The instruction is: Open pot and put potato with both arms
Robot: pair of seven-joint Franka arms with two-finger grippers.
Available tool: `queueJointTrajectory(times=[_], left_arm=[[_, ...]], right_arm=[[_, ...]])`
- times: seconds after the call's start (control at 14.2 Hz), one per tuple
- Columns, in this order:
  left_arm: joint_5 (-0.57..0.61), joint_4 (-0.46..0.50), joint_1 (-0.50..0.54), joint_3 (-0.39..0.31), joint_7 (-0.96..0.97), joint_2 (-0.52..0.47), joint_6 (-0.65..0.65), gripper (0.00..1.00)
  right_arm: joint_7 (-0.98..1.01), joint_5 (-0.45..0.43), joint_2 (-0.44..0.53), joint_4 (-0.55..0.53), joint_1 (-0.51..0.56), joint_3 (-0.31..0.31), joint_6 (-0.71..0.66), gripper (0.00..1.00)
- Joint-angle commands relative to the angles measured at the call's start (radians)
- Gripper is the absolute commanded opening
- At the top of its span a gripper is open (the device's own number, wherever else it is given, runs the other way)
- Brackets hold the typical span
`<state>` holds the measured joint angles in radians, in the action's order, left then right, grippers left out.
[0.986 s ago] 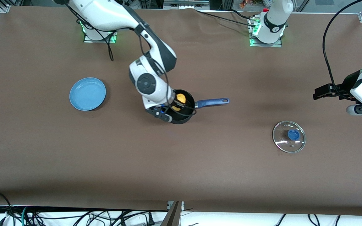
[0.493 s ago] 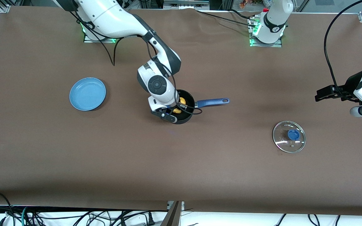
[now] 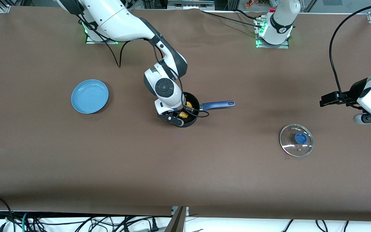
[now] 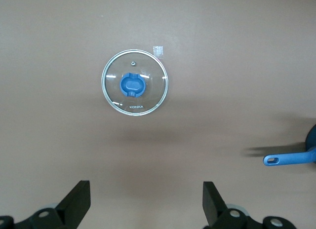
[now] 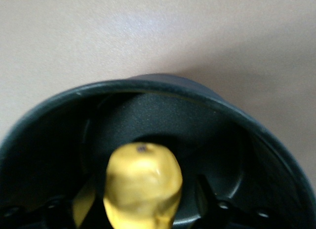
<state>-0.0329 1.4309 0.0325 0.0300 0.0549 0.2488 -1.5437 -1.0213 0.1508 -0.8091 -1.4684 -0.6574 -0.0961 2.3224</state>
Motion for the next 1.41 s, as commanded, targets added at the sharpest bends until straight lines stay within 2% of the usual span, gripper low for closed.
queueJointTrajectory(times=[0.0,0.14,0.35,0.77,0.85,0.92,1.06,1.2,1.34], left_arm=[[0.014,-0.037,-0.022,0.002,0.013,0.015,0.019,1.00],[0.011,-0.037,-0.020,0.002,0.013,0.015,0.019,1.00],[0.011,-0.037,-0.016,0.001,0.010,0.015,0.019,1.00],[0.010,-0.035,-0.016,0.001,0.013,0.033,0.014,1.00],[0.011,-0.037,-0.014,0.001,0.013,0.035,0.014,1.00],[0.010,-0.035,-0.013,0.001,0.010,0.035,0.014,1.00],[0.010,-0.037,-0.008,0.001,0.011,0.035,0.014,1.00],[0.010,-0.037,-0.008,0.001,0.010,0.035,0.014,1.00],[0.011,-0.037,-0.002,0.001,0.000,0.030,0.014,1.00]], right_arm=[[-0.008,-0.014,0.086,0.013,0.001,0.019,-0.117,1.00],[0.003,-0.014,0.187,0.013,0.002,0.058,-0.234,1.00],[0.076,-0.014,0.321,0.011,0.002,0.156,-0.404,1.00],[0.564,-0.001,0.473,0.008,0.004,0.451,-0.668,1.00],[0.634,0.001,0.481,0.010,0.004,0.496,-0.693,1.00],[0.694,0.003,0.508,0.002,0.012,0.513,-0.702,1.00],[0.798,-0.005,0.566,-0.032,0.099,0.500,-0.721,1.00],[0.903,-0.017,0.628,-0.076,0.200,0.448,-0.729,1.00],[0.981,-0.087,0.707,-0.145,0.367,0.310,-0.716,1.00]])
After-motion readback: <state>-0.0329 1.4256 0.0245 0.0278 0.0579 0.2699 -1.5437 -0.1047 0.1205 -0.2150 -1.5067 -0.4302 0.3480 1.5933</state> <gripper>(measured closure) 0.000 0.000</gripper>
